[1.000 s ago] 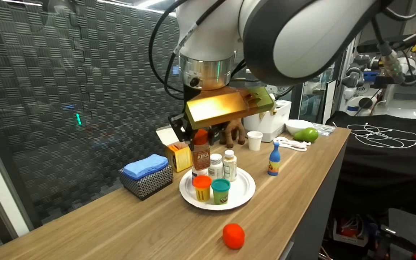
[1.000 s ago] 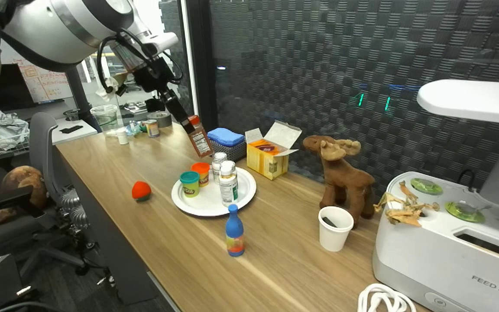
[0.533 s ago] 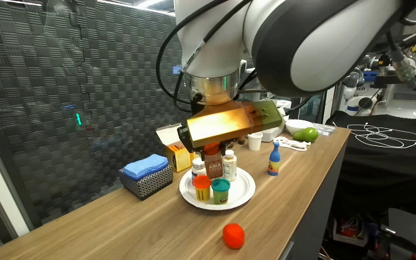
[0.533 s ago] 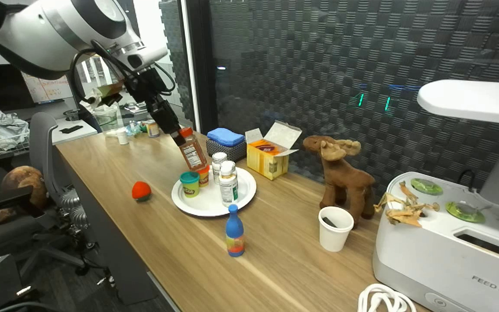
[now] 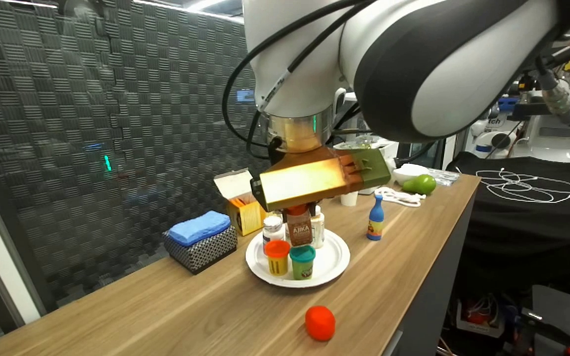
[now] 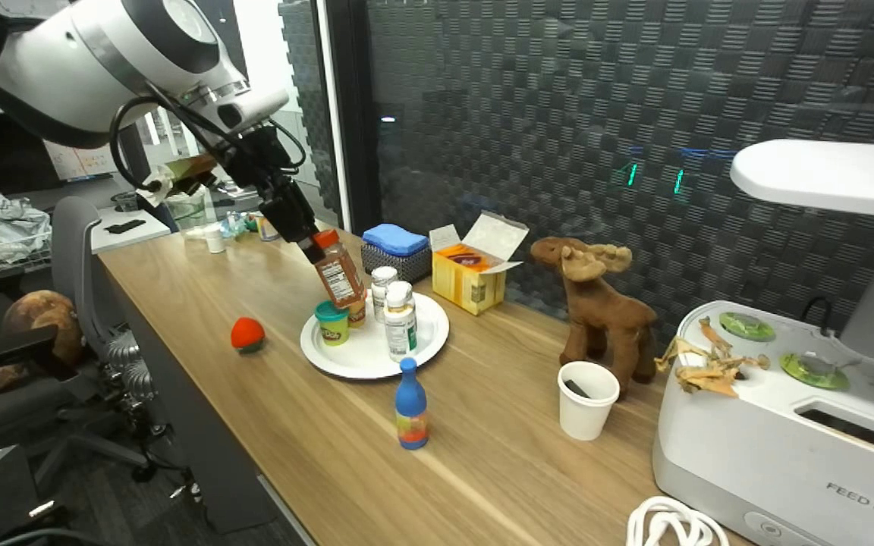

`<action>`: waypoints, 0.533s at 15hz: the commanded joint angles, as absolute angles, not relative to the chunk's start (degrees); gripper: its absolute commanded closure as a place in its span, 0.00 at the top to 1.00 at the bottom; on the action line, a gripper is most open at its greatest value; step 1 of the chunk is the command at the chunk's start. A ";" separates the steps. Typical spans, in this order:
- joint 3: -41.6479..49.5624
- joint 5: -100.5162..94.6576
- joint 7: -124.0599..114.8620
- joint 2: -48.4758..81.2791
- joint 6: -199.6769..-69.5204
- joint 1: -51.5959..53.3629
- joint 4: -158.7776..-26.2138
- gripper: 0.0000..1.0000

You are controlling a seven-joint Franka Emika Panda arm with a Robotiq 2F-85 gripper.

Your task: Put the bottles and orange plushie on the white plate one at a time

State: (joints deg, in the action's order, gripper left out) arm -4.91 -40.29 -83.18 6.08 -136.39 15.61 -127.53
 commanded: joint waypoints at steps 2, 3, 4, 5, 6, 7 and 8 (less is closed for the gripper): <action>-5.97 -44.08 -85.76 4.53 -136.96 14.77 -128.46 0.24; -5.84 -46.55 -87.37 4.27 -138.00 14.84 -128.51 0.24; -5.80 -48.85 -88.78 4.23 -138.91 14.80 -128.50 0.24; -5.83 -51.32 -90.18 4.19 -139.87 14.73 -128.52 0.24; -5.92 -53.28 -91.02 4.07 -141.41 14.57 -128.70 0.24; -4.83 -50.35 -85.46 -4.26 -146.21 11.78 -137.20 0.24; -6.34 -49.96 -88.40 5.14 -140.80 13.73 -128.83 0.24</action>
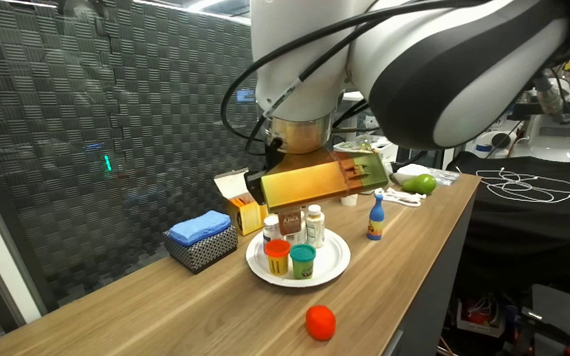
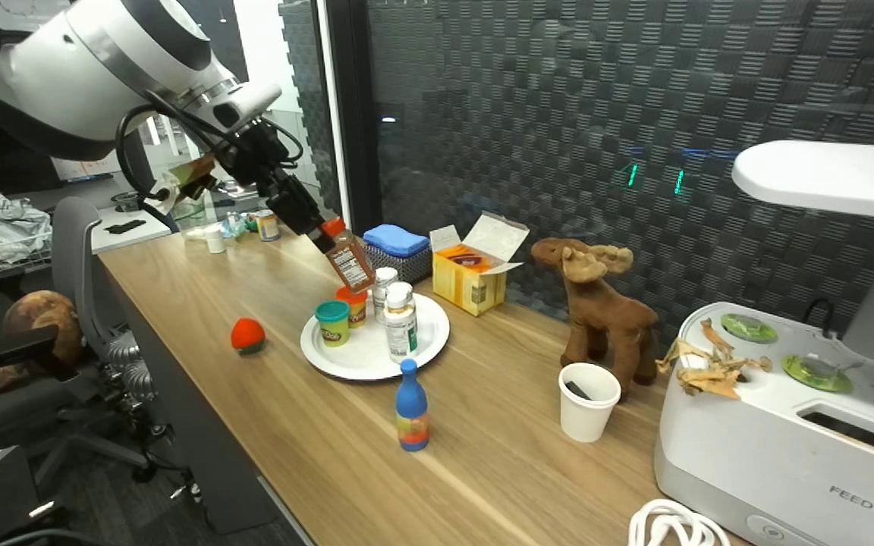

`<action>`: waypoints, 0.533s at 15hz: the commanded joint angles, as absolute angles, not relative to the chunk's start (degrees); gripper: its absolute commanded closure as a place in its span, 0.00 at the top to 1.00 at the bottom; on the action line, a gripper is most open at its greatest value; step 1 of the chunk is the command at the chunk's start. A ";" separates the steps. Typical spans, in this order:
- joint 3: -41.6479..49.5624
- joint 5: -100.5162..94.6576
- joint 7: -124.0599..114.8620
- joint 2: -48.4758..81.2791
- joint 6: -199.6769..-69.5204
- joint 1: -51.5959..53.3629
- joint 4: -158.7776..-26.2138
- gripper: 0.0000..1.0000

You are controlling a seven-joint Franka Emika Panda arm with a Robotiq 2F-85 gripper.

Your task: Put the bottles and orange plushie on the white plate one at a time

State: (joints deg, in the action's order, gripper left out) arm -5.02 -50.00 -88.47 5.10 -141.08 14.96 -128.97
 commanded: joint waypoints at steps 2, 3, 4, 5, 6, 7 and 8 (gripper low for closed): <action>-6.38 -49.98 -88.26 4.40 -141.31 12.97 -129.95 0.49; -6.45 -49.98 -88.27 4.60 -141.27 13.01 -129.96 0.49; -6.54 -49.98 -88.28 4.88 -141.27 13.07 -129.89 0.49; -6.50 -49.98 -88.28 5.29 -141.26 13.10 -129.72 0.49; -6.57 -49.98 -88.30 5.57 -141.26 13.16 -129.64 0.49; -6.72 -49.98 -88.31 5.64 -141.26 13.22 -129.63 0.49; -6.81 -49.98 -88.32 5.67 -141.26 13.24 -129.61 0.49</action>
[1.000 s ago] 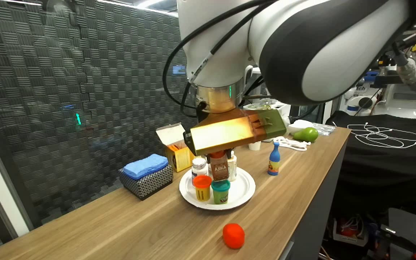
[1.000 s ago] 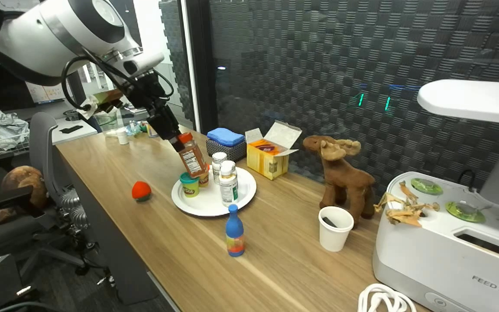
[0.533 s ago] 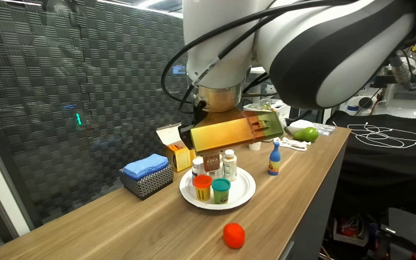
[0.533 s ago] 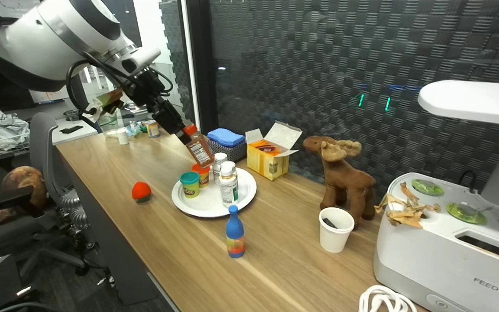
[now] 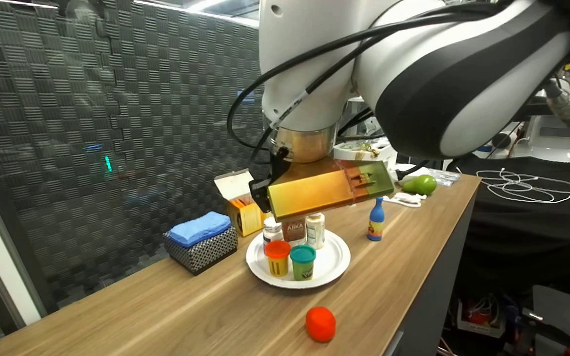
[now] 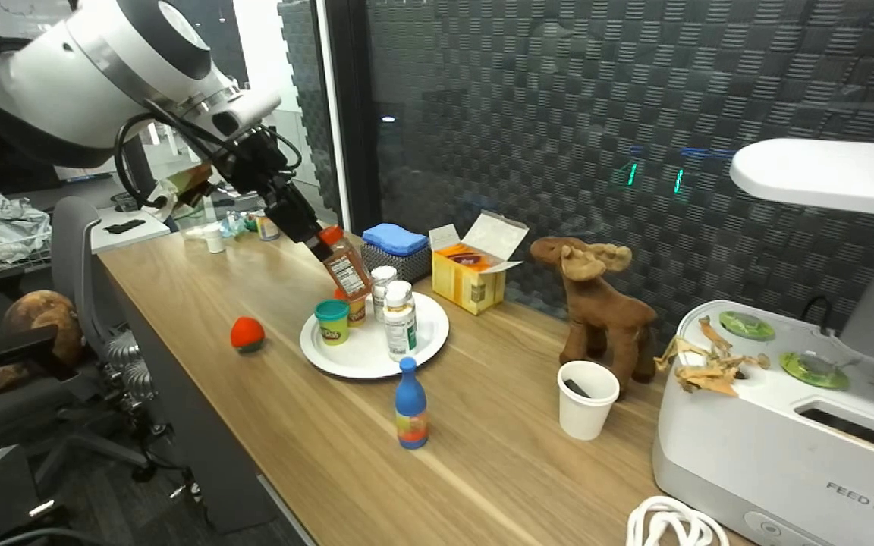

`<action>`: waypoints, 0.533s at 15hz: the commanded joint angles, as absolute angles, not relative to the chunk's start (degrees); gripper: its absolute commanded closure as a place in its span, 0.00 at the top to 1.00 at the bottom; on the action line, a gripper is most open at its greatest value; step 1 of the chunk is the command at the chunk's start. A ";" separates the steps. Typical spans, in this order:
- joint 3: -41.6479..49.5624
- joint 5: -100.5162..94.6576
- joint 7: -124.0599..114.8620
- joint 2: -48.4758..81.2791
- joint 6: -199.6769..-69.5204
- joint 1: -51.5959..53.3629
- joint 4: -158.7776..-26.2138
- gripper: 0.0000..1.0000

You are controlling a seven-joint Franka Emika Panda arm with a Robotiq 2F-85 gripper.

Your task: Put the bottles and orange plushie on the white plate one at a time

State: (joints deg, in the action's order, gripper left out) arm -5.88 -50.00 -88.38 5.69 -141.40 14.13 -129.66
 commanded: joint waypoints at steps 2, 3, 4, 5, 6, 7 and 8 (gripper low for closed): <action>-6.76 -49.97 -88.32 5.73 -141.26 13.10 -129.55 0.49; -6.77 -49.97 -88.32 5.73 -141.26 13.10 -129.55 0.49; -6.80 -49.97 -88.32 5.74 -141.26 13.11 -129.54 0.24; -6.59 -49.93 -88.06 5.95 -140.99 12.91 -129.11 0.24; -6.36 -50.06 -88.07 6.23 -140.57 12.70 -128.68 0.24; -6.32 -49.26 -87.18 6.06 -140.34 12.39 -128.39 0.24; -6.23 -49.42 -86.98 5.89 -139.86 12.16 -128.13 0.24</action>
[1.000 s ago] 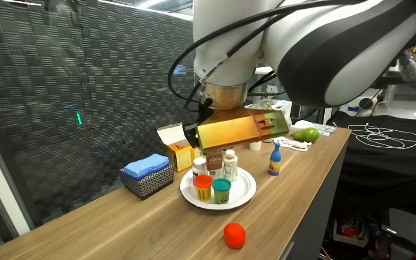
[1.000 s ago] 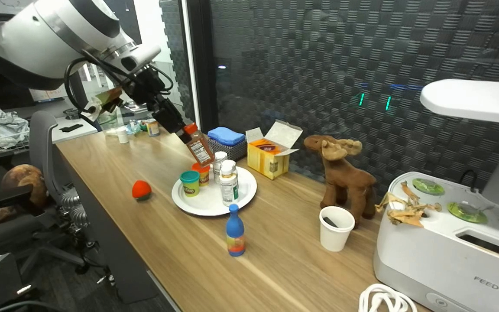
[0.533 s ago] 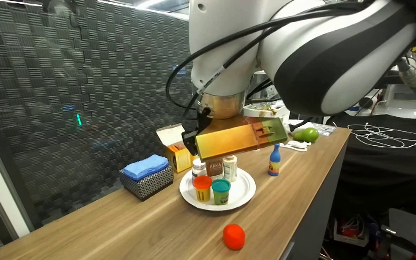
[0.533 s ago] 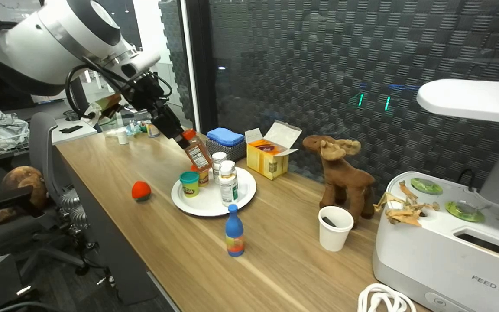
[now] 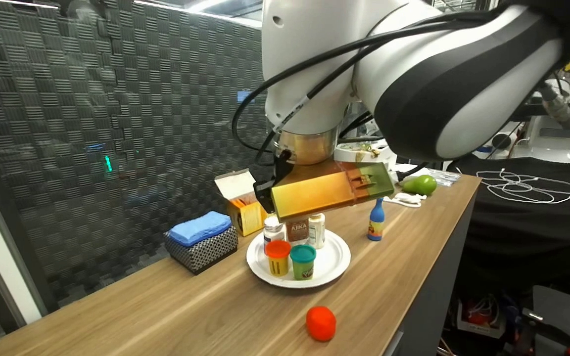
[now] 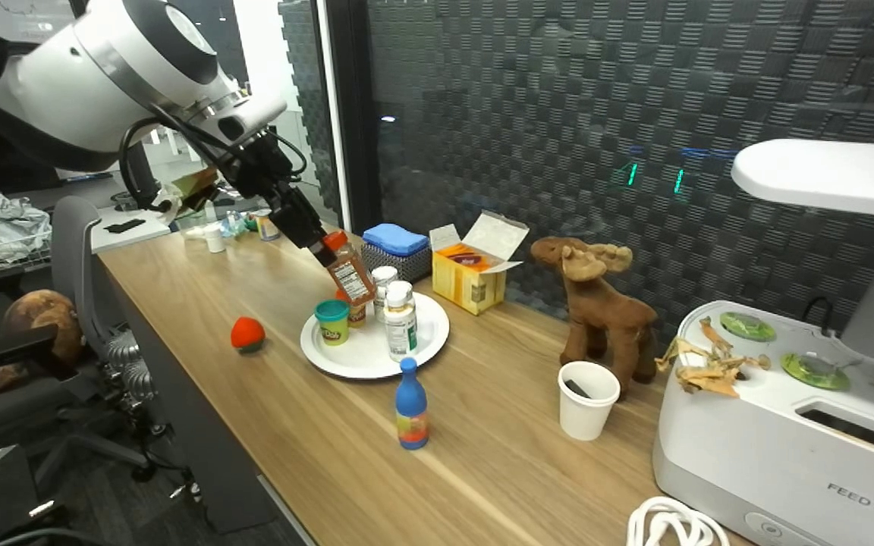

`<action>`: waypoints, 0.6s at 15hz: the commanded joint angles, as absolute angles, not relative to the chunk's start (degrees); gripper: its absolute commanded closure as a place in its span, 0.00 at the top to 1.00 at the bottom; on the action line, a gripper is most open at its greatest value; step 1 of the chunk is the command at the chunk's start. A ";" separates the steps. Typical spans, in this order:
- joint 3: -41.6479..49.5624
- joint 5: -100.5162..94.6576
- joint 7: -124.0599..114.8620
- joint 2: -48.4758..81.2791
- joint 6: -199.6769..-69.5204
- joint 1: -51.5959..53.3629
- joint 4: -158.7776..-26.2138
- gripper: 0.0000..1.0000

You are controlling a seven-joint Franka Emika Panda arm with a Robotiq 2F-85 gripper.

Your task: Put the bottles and orange plushie on the white plate one at a time

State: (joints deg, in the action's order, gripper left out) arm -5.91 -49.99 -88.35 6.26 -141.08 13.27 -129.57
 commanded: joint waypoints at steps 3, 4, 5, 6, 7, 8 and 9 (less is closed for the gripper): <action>-6.27 -48.34 -86.35 5.83 -140.22 11.33 -128.08 0.24; -6.35 -47.65 -85.77 5.83 -140.67 11.07 -128.13 0.24; -6.43 -46.96 -85.25 5.80 -140.93 10.93 -128.14 0.24; -6.57 -45.94 -84.55 5.74 -141.10 10.96 -128.15 0.24; -6.64 -44.94 -83.77 5.94 -141.18 10.96 -128.08 0.24; -6.70 -43.91 -82.91 6.10 -141.27 10.98 -128.10 0.24; -6.74 -42.52 -81.98 6.07 -141.31 10.97 -128.21 0.24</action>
